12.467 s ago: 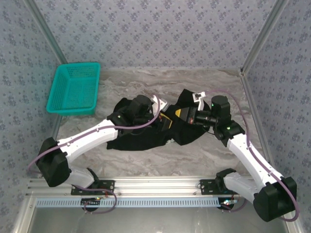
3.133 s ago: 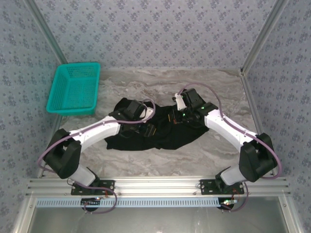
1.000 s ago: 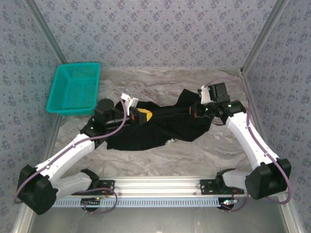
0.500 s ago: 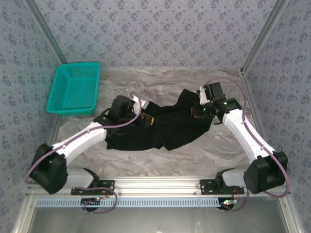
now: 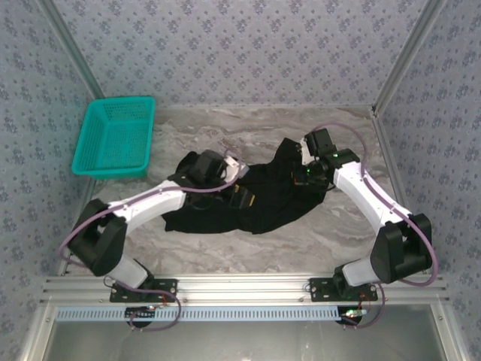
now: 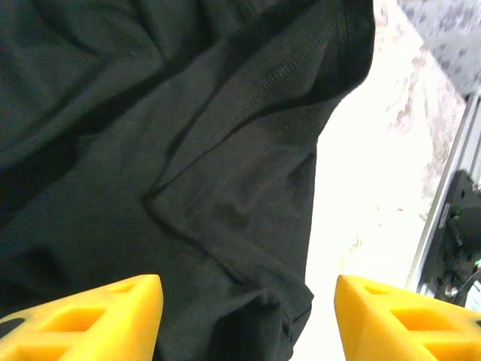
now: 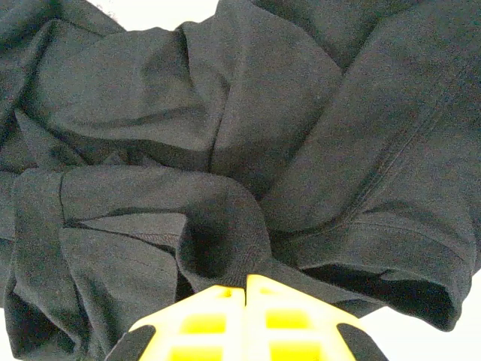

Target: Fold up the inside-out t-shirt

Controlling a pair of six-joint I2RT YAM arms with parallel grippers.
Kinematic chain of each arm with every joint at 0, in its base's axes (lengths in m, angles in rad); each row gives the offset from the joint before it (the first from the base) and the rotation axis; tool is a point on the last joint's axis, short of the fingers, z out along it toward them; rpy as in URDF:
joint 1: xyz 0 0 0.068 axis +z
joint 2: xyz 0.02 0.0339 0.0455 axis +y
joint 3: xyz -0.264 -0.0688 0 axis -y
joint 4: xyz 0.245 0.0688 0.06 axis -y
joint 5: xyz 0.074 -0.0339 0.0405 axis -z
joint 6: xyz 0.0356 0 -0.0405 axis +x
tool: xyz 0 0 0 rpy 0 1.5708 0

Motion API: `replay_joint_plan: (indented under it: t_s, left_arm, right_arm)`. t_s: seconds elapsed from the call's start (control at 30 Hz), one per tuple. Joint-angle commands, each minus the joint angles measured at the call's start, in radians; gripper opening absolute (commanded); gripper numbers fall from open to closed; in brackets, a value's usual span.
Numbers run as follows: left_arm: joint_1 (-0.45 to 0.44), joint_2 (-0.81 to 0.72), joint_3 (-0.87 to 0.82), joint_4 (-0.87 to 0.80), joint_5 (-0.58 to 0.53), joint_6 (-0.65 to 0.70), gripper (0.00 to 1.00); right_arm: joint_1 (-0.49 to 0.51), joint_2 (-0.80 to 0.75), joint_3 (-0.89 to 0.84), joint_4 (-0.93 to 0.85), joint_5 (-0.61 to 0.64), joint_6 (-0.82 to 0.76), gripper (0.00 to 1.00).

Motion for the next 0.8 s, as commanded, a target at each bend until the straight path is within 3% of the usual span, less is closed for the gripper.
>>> replay_joint_plan:
  t_s: [0.0,0.17,0.47,0.57,0.7,0.77]
  left_arm:
    - [-0.049,0.065,0.060,-0.077,-0.072,0.052,0.62]
    - [-0.052,0.156,0.118,-0.106,-0.115,0.010,0.55]
    - [-0.040,0.259,0.209,-0.090,-0.114,-0.031,0.53]
    - [-0.019,0.260,0.204,-0.010,-0.055,-0.066,0.40]
    - [-0.007,0.263,0.206,0.023,0.000,-0.067,0.14]
    - [-0.005,0.247,0.191,0.033,0.021,-0.057,0.07]
  right_arm:
    - [-0.009,0.009,0.016,-0.005,0.014,-0.008,0.00]
    - [-0.010,0.010,0.006,0.003,0.004,-0.011,0.00]
    - [-0.012,0.000,-0.002,0.006,-0.005,-0.021,0.00]
    - [-0.017,-0.008,-0.007,0.001,0.001,-0.023,0.00]
    - [-0.027,-0.027,-0.013,-0.008,0.005,-0.023,0.00]
    - [-0.036,-0.039,-0.015,-0.014,0.012,-0.023,0.00]
